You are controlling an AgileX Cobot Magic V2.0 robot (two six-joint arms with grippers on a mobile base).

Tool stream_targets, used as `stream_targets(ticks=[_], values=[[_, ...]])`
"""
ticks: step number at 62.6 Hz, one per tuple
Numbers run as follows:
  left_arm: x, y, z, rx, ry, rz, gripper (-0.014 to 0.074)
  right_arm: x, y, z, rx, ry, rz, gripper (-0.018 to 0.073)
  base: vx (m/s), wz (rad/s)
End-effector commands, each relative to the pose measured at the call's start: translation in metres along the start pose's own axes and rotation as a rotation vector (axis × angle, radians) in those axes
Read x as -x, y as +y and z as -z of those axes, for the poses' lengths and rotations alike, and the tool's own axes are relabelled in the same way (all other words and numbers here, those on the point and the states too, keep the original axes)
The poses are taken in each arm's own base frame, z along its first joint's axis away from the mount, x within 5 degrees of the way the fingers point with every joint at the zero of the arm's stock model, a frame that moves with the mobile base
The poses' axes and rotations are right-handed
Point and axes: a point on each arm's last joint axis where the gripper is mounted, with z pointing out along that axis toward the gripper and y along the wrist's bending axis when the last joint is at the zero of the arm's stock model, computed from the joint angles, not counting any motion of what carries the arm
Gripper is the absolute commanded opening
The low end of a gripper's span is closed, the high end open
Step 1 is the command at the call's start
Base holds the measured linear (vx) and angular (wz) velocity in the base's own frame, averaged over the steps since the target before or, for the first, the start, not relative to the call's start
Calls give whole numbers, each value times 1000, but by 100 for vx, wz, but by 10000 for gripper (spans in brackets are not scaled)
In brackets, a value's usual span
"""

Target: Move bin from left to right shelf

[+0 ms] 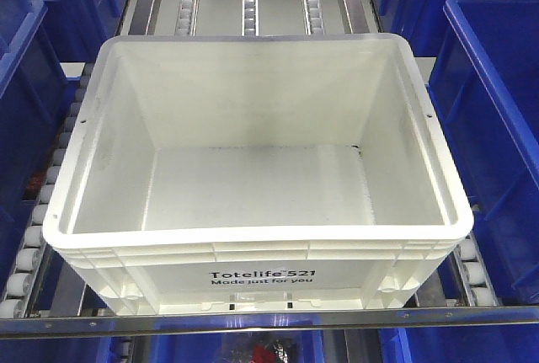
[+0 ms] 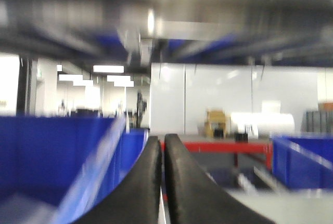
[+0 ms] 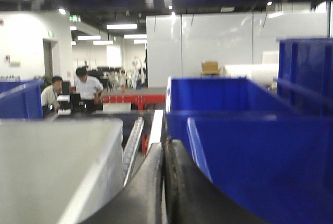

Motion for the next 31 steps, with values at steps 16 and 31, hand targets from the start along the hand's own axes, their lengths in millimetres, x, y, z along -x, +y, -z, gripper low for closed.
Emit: stream_targets(ticks=[16,31], values=[[93,-1,-24,52,156,-22,-6,85,-3,-12,-19,101,15,-8,0,0],[72,1,-34,84,425,-11,-6,66,-3,-32,-22,338,9,-8,0,0]])
